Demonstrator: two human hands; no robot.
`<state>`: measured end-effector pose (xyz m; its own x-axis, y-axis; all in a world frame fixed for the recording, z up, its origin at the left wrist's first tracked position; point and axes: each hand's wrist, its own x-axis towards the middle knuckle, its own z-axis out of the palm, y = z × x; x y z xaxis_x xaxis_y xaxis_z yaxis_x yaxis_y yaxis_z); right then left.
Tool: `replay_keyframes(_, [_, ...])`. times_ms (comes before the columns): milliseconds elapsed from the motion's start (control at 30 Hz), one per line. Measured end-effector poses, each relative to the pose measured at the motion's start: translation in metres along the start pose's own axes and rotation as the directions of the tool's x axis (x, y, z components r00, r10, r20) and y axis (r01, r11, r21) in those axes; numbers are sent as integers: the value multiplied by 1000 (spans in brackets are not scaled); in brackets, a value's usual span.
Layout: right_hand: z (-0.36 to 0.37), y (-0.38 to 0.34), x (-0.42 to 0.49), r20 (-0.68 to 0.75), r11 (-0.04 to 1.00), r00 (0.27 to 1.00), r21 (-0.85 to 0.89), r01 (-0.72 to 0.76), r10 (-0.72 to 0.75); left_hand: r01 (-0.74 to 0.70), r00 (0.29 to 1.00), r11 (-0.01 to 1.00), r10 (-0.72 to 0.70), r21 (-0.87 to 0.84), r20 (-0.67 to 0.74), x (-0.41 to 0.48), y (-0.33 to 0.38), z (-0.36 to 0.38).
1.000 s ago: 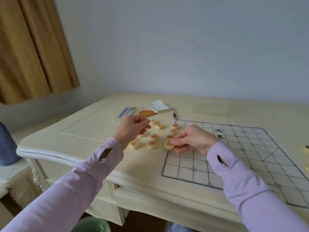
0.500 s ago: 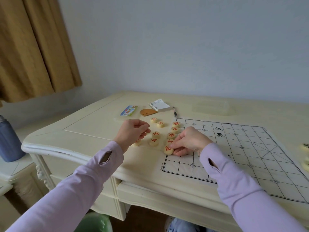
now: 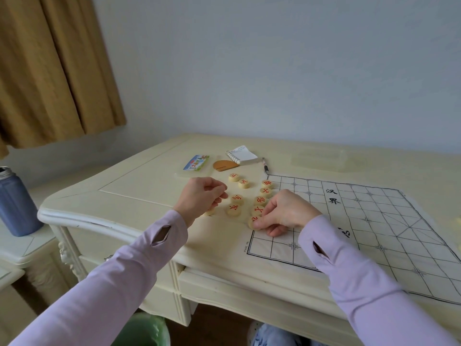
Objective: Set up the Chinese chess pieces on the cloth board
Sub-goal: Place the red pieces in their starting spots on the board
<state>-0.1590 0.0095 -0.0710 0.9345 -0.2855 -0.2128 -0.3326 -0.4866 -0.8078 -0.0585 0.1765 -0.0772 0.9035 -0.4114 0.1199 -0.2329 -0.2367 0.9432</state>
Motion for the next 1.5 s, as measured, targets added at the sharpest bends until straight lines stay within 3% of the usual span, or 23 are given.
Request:
replay_keyframes(233, [1, 0, -1, -42, 999, 998, -22, 35, -36, -7, 1000, 1000, 7, -10, -18, 0, -3, 2])
replay_keyframes(533, [-31, -17, 22, -363, 978, 923, 104, 178, -130, -62, 994, 996, 67, 59, -88, 14, 6, -9])
replay_keyframes(767, [-38, -20, 58, -446, 963, 887, 163, 215, -123, -15, 991, 998, 23, 61, -132, 46, 18, -25])
replay_keyframes(933, [-30, -18, 74, -490, 946, 861, 197, 259, -134, 59, 987, 964, -17, 260, -161, 68, 17, -36])
replay_keyframes(1033, [-28, -16, 79, -540, 943, 829, 175, 282, -148, 48, 997, 881, -68, 470, 26, 66, 19, -45])
replay_keyframes(1133, [-27, -13, 81, -557, 944, 816, 162, 288, -154, -104, 938, 748, -145, 656, 314, 53, 21, -46])
replay_keyframes(1200, [-27, -12, 82, -564, 947, 813, 157, 280, -147, -215, 897, 688, -142, 693, 419, 45, 18, -40])
replay_keyframes(1333, [-25, -13, 80, -556, 956, 819, 138, 259, -142, -325, 893, 723, 23, 609, 450, 35, 9, -28])
replay_keyframes(1500, [-22, -14, 80, -549, 958, 821, 121, 260, -153, -413, 884, 645, 112, 643, 455, 32, 0, -19])
